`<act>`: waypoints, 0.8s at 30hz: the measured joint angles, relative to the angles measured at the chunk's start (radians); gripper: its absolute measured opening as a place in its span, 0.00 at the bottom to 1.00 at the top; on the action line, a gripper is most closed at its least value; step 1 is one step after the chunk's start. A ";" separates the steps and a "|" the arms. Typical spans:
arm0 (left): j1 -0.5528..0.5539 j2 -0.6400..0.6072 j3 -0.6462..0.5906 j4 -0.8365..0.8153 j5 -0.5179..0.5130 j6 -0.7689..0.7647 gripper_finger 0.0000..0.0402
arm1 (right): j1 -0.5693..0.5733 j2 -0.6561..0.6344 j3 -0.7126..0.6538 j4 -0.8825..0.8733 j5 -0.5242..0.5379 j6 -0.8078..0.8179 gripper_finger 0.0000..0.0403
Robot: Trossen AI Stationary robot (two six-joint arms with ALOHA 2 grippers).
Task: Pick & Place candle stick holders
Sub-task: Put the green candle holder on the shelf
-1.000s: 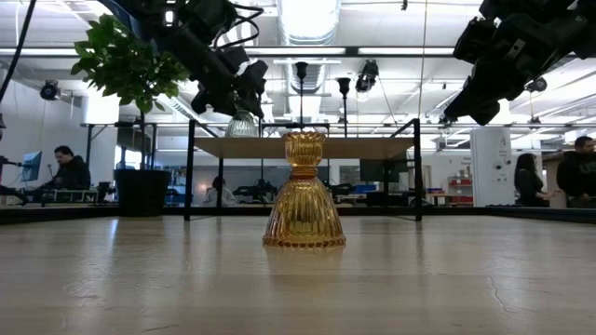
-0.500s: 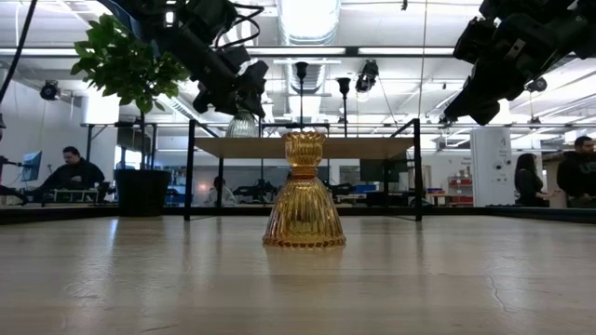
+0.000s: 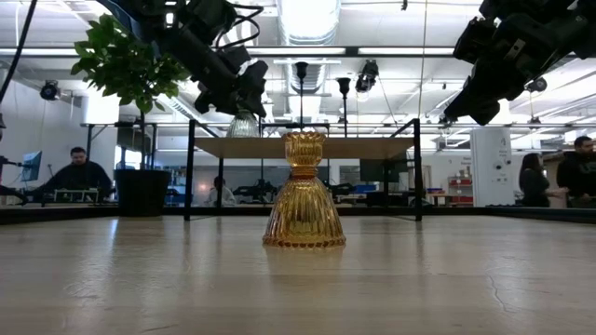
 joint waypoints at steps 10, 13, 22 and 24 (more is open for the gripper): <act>0.002 0.000 0.000 0.020 0.013 0.000 0.38 | 0.000 0.000 0.000 0.000 0.000 0.000 0.03; 0.002 0.000 0.000 0.031 0.015 0.005 0.38 | 0.000 0.000 0.000 0.000 0.000 0.000 0.03; 0.014 0.000 0.000 0.034 0.018 0.022 0.46 | 0.000 0.000 0.000 0.000 0.000 0.000 0.03; 0.015 0.000 0.000 0.034 0.017 0.032 0.47 | 0.000 0.000 0.000 0.000 0.000 0.000 0.03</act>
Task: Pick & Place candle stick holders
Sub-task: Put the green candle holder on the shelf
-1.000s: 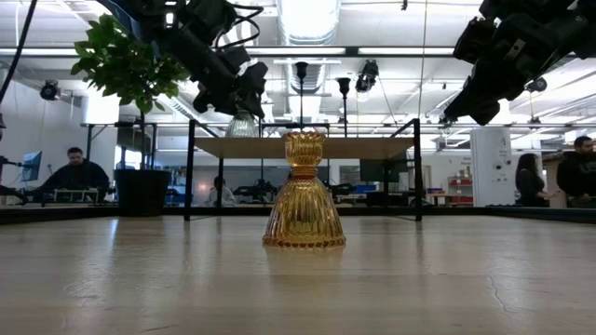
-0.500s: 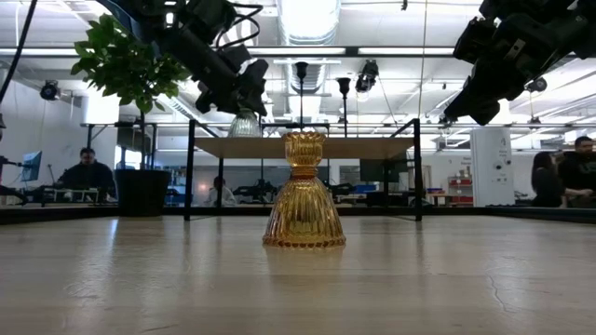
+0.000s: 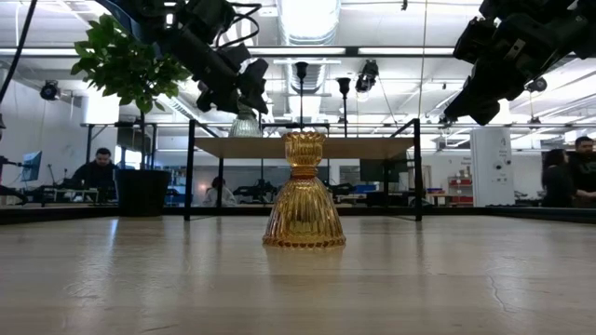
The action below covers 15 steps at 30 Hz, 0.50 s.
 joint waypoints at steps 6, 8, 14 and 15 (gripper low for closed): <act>0.010 0.000 0.000 0.002 -0.002 0.033 0.53 | 0.000 0.000 0.000 0.000 0.000 0.000 0.03; 0.011 0.000 0.000 0.001 -0.001 0.032 0.56 | 0.000 0.000 0.000 0.000 0.000 0.000 0.03; 0.011 0.000 0.000 0.001 0.010 0.032 0.64 | 0.000 0.000 0.000 0.000 0.000 0.000 0.03; 0.011 0.000 0.000 0.001 0.009 0.032 0.66 | 0.000 0.000 0.000 0.000 0.000 0.000 0.03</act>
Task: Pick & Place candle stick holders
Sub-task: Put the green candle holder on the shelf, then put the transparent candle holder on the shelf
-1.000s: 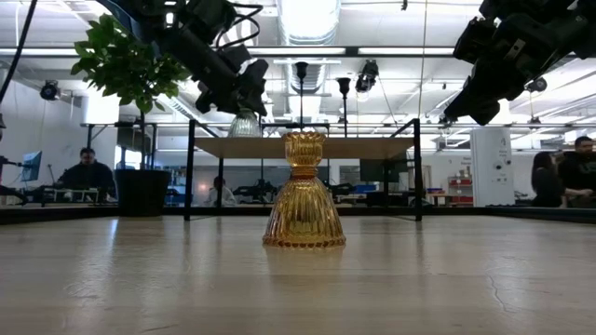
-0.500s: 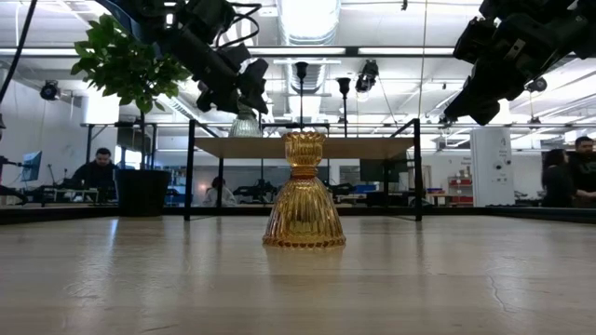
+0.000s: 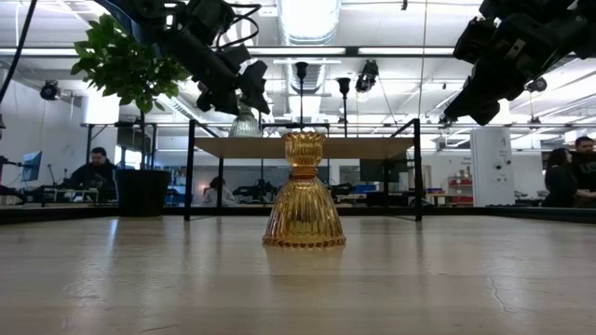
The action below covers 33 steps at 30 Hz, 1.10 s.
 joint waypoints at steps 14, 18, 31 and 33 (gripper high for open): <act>0.000 -0.056 0.003 -0.054 0.000 0.042 0.72 | 0.000 0.000 0.000 0.000 0.000 0.000 0.03; 0.000 -0.112 0.003 -0.056 0.000 0.042 0.72 | 0.000 0.000 0.000 0.000 0.000 0.000 0.03; -0.047 -0.363 0.003 -0.116 0.148 0.005 0.71 | 0.000 0.000 0.000 0.000 0.000 0.000 0.03; -0.060 -0.394 0.003 -0.117 0.210 -0.016 0.71 | 0.000 0.000 0.000 0.000 0.000 0.000 0.03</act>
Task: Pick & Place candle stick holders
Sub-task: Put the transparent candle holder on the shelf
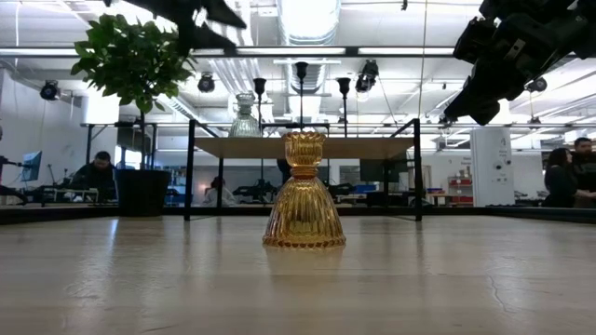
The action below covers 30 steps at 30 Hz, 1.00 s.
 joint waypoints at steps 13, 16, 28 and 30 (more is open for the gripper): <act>-0.170 -0.109 0.000 -0.046 0.259 -0.003 0.71 | 0.000 0.000 0.000 0.000 0.000 0.000 0.03; -0.245 -0.108 0.000 -0.050 0.218 -0.012 0.71 | 0.000 0.000 0.000 0.000 0.000 0.000 0.03; -0.557 -0.060 -0.002 -0.022 -0.150 -0.084 0.71 | 0.000 0.000 0.000 0.000 0.000 -0.016 0.03; -0.568 -0.055 -0.002 -0.012 -0.151 -0.095 0.71 | 0.000 0.000 0.000 0.000 0.001 -0.082 0.03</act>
